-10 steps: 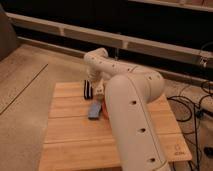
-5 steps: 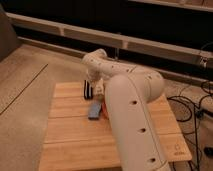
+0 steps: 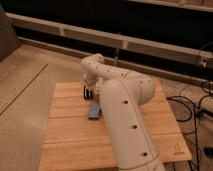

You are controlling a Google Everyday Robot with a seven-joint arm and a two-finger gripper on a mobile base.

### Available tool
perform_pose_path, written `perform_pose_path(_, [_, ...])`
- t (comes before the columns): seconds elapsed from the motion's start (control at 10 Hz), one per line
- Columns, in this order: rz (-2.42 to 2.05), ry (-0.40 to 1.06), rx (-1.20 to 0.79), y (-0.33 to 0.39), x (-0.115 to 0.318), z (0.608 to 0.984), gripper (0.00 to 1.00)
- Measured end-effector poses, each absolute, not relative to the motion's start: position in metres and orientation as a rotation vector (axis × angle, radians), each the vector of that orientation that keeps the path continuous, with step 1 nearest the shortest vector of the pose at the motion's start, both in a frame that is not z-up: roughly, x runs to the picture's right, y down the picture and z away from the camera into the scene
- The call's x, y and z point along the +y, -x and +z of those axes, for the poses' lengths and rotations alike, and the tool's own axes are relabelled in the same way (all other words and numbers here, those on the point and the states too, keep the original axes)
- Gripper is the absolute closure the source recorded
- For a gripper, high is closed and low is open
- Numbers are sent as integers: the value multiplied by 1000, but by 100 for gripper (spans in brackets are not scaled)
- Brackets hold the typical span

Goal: Push the eraser across the table

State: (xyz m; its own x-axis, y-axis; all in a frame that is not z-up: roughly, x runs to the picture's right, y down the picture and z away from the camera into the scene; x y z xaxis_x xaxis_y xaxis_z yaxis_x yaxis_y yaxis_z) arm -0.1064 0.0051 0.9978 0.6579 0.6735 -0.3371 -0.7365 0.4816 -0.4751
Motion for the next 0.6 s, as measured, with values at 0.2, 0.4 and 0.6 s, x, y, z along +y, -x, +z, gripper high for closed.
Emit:
perform_pose_path(0.2, [817,648,114,112,6,1005,100])
perform_pose_path(0.4, [808,671,76,131,3,1012,100])
perform_pose_path(0.6, [805,702,-14,170,-4,1018,100])
